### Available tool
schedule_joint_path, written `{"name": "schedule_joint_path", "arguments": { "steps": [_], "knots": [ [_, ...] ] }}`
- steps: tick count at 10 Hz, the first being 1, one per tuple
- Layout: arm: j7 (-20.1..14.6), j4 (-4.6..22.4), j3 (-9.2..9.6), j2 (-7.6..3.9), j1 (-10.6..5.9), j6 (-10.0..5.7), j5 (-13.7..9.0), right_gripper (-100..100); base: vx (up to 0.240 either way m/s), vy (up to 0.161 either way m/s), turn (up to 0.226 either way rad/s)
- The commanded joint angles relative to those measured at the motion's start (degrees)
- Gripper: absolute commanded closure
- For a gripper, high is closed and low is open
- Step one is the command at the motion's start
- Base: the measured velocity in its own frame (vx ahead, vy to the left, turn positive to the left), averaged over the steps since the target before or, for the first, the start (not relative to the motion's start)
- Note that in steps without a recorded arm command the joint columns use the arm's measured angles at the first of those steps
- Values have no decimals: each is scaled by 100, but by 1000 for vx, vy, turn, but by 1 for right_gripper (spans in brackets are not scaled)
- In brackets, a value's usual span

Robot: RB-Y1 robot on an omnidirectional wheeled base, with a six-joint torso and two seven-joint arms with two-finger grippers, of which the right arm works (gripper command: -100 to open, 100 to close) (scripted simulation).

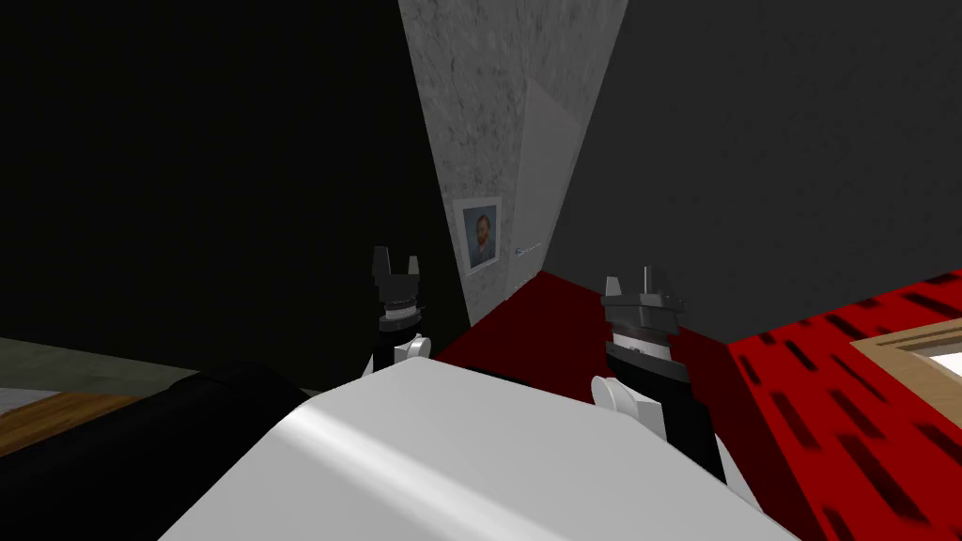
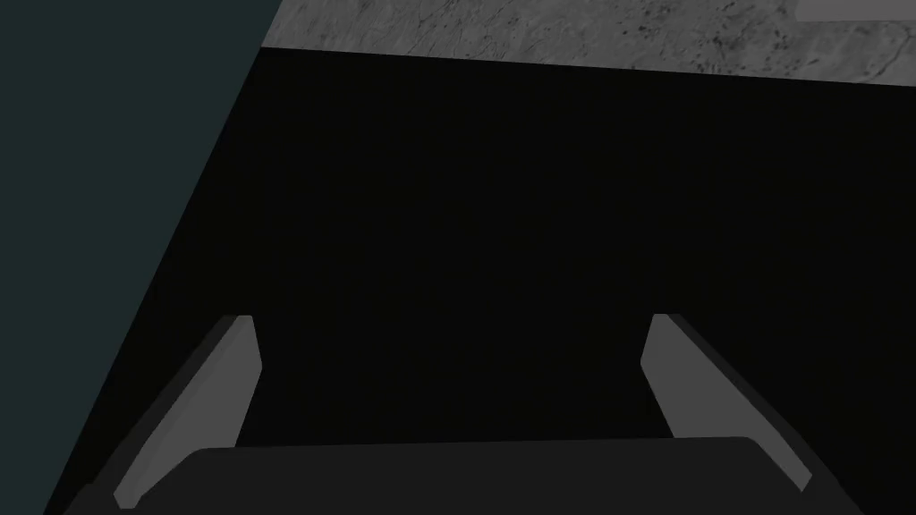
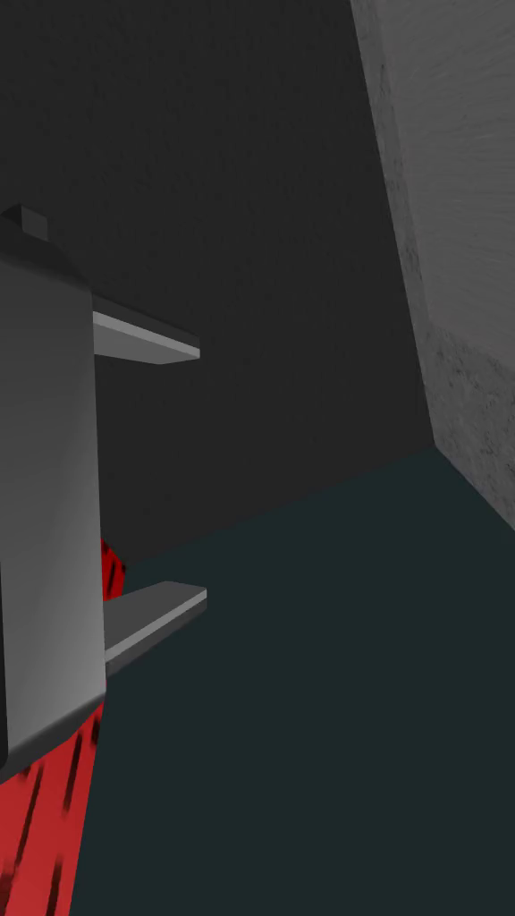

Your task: Pull the door open

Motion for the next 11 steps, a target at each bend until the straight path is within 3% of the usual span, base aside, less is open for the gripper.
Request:
{"name": "schedule_joint_path", "arguments": {
  "steps": [1, 11],
  "knots": [
    [-13, 167, 17, -43, -60, -49, -6, -100, 92, -37, 91],
    [-102, 1293, 132, -266, -462, -377, -49, -100, 97, -62, 98]
  ]
}}
